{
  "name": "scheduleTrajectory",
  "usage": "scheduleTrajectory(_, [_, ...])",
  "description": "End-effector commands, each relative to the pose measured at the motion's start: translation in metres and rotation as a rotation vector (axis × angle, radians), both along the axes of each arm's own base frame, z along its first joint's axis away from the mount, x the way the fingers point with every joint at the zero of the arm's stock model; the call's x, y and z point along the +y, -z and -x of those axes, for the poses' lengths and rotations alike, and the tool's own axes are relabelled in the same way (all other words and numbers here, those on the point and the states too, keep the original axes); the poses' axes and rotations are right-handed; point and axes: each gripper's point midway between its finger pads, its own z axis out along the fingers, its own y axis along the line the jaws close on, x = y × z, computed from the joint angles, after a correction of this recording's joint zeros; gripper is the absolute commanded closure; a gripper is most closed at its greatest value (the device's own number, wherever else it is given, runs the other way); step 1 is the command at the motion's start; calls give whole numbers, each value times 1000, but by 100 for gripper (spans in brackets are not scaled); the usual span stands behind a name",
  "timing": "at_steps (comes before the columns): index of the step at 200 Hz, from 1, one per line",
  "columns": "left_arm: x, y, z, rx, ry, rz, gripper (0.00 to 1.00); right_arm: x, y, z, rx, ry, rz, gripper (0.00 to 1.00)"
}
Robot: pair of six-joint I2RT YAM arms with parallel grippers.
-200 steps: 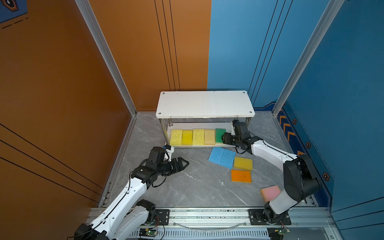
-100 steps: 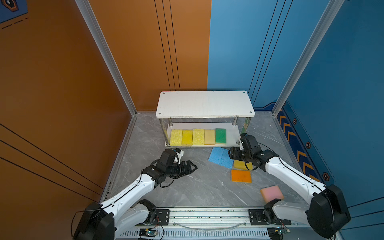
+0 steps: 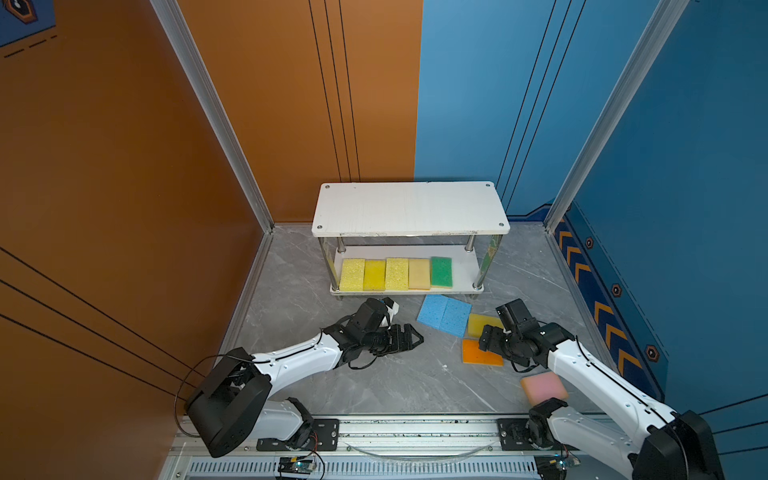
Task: Place and organize the cleaning sponges onto the shelf
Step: 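Move the right gripper over the orange sponge while the left gripper shifts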
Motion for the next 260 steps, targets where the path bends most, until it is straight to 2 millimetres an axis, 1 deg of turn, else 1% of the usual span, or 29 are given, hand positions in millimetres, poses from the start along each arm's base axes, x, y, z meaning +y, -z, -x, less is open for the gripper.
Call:
scheduleTrajectory(1, [-5,-8,-7,-35,-13,22,7,-10,14,8,53,23,36,8])
scheduleTrajectory(15, [-5,-8,-6,-38,-13,25,7,-7,21,9,67,16,19,8])
scheduleTrajectory(38, [-4,-9,-5,-40,-15,32,7,5,30,10,71,3,-39,8])
scheduleTrajectory(46, [-3,-10,-5,-45,-14,34,7,10,32,10,69,-6,-56,5])
scheduleTrajectory(54, [-2,-10,-5,-50,-15,38,6,15,32,11,67,-16,-62,3])
scheduleTrajectory(72, [1,-10,-6,-50,-22,46,6,23,28,13,57,-38,-61,3])
scheduleTrajectory(93, [4,-11,-9,-45,-24,58,6,39,25,20,39,-61,-69,3])
scheduleTrajectory(112, [8,-16,-11,-51,-31,76,6,64,20,29,19,-92,-103,3])
scheduleTrajectory(114, [8,-17,-11,-53,-33,77,6,71,19,33,15,-114,-110,3])
scheduleTrajectory(120, [11,-19,-12,-59,-42,82,6,84,16,37,5,-131,-133,3])
scheduleTrajectory(125, [13,-20,-13,-63,-50,84,6,96,12,41,-4,-148,-156,0])
scheduleTrajectory(145, [27,-23,-17,-66,-93,98,6,140,-8,58,-34,-231,-209,0])
scheduleTrajectory(153, [32,-24,-17,-65,-109,104,6,151,-12,65,-32,-269,-205,0])
scheduleTrajectory(161, [38,-25,-18,-66,-121,104,6,158,-15,71,-25,-298,-195,0])
scheduleTrajectory(176, [47,-24,-16,-59,-129,82,5,157,-17,74,-23,-323,-160,0])
scheduleTrajectory(192, [54,-26,-14,-63,-130,56,5,146,-17,68,-31,-309,-146,0])
scheduleTrajectory(204, [60,-28,-14,-70,-140,44,4,138,-20,62,-35,-302,-138,0])
scheduleTrajectory(235, [71,-24,-16,-60,-180,49,3,119,-44,40,-65,-312,-93,0])
scheduleTrajectory(260, [71,-17,-16,-31,-186,70,3,110,-60,22,-101,-329,-100,0])
